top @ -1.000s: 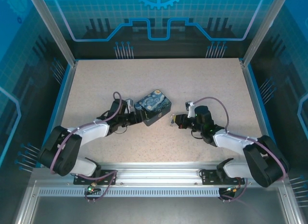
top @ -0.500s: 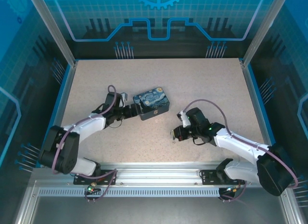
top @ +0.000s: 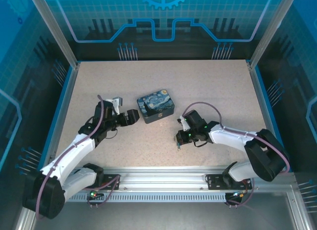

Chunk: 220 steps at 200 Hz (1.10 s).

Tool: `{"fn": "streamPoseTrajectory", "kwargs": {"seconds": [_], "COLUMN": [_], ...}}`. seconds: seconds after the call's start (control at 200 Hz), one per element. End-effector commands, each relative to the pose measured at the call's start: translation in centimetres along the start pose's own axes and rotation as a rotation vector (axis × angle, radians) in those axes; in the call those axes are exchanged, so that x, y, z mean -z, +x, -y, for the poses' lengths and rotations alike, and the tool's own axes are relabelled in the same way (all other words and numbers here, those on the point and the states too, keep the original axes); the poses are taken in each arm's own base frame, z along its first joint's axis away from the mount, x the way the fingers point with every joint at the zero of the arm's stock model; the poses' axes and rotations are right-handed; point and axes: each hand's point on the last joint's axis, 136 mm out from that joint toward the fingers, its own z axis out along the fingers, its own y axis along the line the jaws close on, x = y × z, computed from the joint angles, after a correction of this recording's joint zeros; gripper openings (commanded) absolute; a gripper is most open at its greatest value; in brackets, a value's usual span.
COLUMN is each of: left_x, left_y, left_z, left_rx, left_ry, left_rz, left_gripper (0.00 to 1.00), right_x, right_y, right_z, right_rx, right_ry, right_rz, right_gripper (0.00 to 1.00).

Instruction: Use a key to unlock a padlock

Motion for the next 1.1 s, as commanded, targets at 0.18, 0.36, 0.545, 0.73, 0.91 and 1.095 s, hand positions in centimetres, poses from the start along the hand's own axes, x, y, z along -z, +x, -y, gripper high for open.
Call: {"fn": "streamPoseTrajectory", "kwargs": {"seconds": [0.18, 0.36, 0.545, 0.73, 0.91, 1.095], "left_x": [0.4, 0.8, 1.3, 2.7, 4.6, 6.7], "left_y": [1.5, 1.5, 1.1, -0.2, -1.6, -3.1], "left_z": [-1.5, -1.3, -0.9, -0.1, -0.3, -1.8], "left_rx": [-0.015, -0.014, -0.017, -0.039, -0.077, -0.139], "left_ry": [-0.051, -0.043, -0.034, -0.029, -0.071, -0.177], "left_rz": [-0.028, -0.026, -0.014, 0.038, 0.125, 0.240], "left_gripper": [0.91, 0.91, 0.91, 0.92, 0.98, 0.99], "right_x": [-2.0, -1.2, 2.1, 7.8, 13.0, 16.8], "right_y": [-2.0, -2.4, -3.8, -5.6, -6.2, -6.1], "right_z": [-1.2, -0.9, -0.3, 0.9, 3.1, 6.5], "right_rx": [-0.006, 0.008, 0.033, 0.063, 0.044, 0.005], "right_ry": [-0.047, -0.012, 0.052, 0.142, 0.212, 0.299], "right_rz": [0.021, 0.034, 0.105, 0.250, 0.414, 0.568], "right_gripper": [0.06, 0.23, 0.37, 0.46, 0.58, 0.78]}}
